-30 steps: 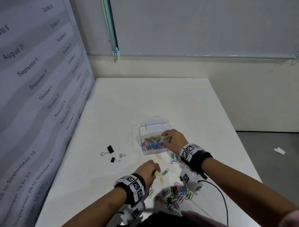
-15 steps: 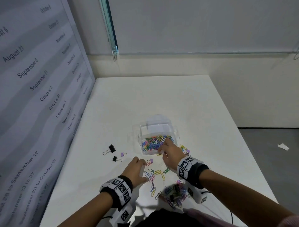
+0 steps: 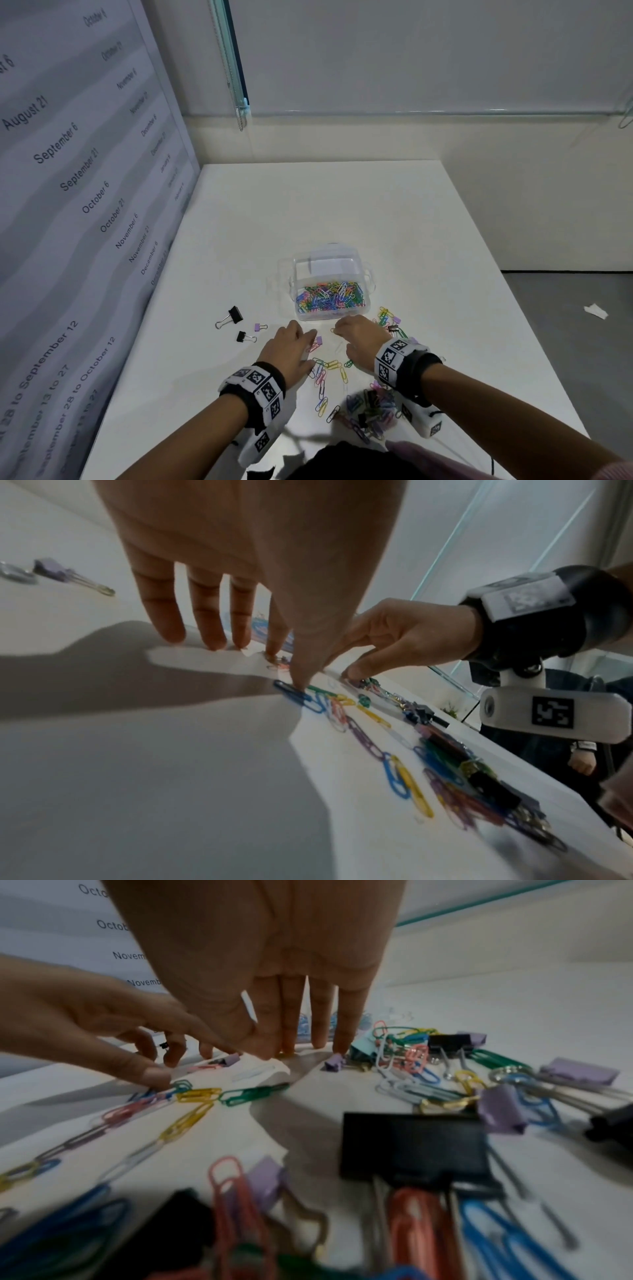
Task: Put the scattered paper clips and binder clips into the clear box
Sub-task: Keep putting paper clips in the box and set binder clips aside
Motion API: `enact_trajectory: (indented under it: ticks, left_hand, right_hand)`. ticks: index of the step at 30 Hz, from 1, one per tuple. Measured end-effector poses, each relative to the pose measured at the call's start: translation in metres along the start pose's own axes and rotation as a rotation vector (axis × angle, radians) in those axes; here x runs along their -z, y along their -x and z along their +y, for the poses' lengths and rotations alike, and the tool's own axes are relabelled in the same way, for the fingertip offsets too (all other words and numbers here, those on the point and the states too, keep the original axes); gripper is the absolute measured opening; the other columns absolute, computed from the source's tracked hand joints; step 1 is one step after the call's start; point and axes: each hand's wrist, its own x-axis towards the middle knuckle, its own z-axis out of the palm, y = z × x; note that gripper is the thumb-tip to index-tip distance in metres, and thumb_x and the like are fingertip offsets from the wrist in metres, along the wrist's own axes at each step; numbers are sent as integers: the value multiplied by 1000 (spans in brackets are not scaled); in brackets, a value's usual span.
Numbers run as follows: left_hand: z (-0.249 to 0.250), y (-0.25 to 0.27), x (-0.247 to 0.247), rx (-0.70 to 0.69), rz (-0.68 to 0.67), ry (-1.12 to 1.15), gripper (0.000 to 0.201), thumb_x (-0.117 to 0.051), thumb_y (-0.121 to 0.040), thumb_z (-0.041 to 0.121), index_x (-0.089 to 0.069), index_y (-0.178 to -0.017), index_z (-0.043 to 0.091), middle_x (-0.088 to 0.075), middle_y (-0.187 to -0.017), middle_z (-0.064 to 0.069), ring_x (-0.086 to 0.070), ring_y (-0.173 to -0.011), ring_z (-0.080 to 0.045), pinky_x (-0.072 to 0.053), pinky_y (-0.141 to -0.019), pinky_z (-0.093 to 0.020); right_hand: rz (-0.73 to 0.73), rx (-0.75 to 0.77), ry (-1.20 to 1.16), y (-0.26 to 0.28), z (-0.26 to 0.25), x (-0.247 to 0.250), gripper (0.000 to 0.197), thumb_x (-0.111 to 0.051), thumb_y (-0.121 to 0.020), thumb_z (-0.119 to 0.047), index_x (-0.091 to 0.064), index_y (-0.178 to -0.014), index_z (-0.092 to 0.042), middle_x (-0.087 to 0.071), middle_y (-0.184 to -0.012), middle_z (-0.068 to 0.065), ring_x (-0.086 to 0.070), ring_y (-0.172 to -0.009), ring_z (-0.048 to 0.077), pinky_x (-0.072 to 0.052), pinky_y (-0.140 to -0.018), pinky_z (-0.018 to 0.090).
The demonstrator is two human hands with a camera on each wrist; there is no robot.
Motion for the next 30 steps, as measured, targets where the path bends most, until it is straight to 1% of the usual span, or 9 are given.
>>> enact_trajectory:
  ticks: [4,7,11,14,17,20,25,28,30]
  left_hand:
    - [-6,5,-2,-50,-8,9,60,-52,-89,38,-26,-143,33,-38,-129,-6,-42,-116,-25,-47,-93,-38]
    - [-11,8,-3,-80,-25,-16,55,-49,-91,36,-29,-142,36,-36,-134,-5,-39,-120,-25,-44,-97,-38]
    - [-7,5,0,-24,-18,-33,61,-49,-90,39,-25,-144,27,-36,-134,-7,-39,-119,-26,-47,-94,-39]
    - [-2,3,2,30,-9,28,70,-54,-86,43,-22,-145,21,-35,-133,-7,-39,-121,-25,-46,-96,-38]
    - [2,4,2,16,-35,75,79,-62,-80,47,-23,-143,19,-32,-134,-6,-36,-124,-24,-43,-101,-38]
    - [5,7,1,-1,-50,46,77,-61,-81,48,-27,-142,16,-31,-135,-7,-35,-124,-25,-41,-103,-38]
    - [8,12,-4,-73,-20,-29,60,-51,-88,43,-34,-138,15,-33,-140,-6,-36,-124,-26,-42,-101,-39]
    - [5,17,-7,-104,-21,-50,56,-46,-90,44,-35,-137,16,-32,-143,-3,-37,-123,-27,-41,-101,-39]
    - [2,20,-8,-130,-34,-34,63,-38,-85,55,-38,-136,18,-34,-142,0,-38,-123,-24,-40,-101,-37]
  right_hand:
    - [-3,36,17,10,-1,-6,48,-42,-86,-4,-48,-132,-14,-46,-137,2,-38,-125,24,-35,-106,32]
    - [-59,84,0,17,-1,-9,44,-44,-86,-6,-52,-129,-11,-50,-134,6,-41,-122,26,-36,-105,35]
    - [-69,94,-39,21,1,-7,42,-51,-85,-14,-52,-127,-14,-51,-128,8,-46,-119,24,-41,-102,34]
    - [-32,29,-103,21,-2,-6,53,-62,-81,-20,-47,-131,-16,-43,-130,5,-49,-116,23,-43,-96,31]
    - [-91,-12,-69,18,-6,-10,64,-70,-75,-24,-42,-133,-15,-38,-129,7,-47,-115,25,-45,-95,33]
    - [-133,0,-99,16,-11,-16,55,-68,-77,-20,-47,-127,-12,-41,-125,11,-48,-113,27,-44,-93,34]
    - [-105,8,-142,17,-16,-19,36,-59,-82,-18,-55,-118,-13,-50,-117,13,-52,-108,27,-41,-90,33]
    - [-39,-1,-185,17,-13,-16,36,-58,-84,-20,-52,-119,-14,-50,-117,11,-50,-97,20,-39,-86,28]
    - [-5,-2,-197,16,-11,-14,37,-59,-84,-21,-50,-120,-16,-50,-117,9,-45,-89,14,-36,-81,24]
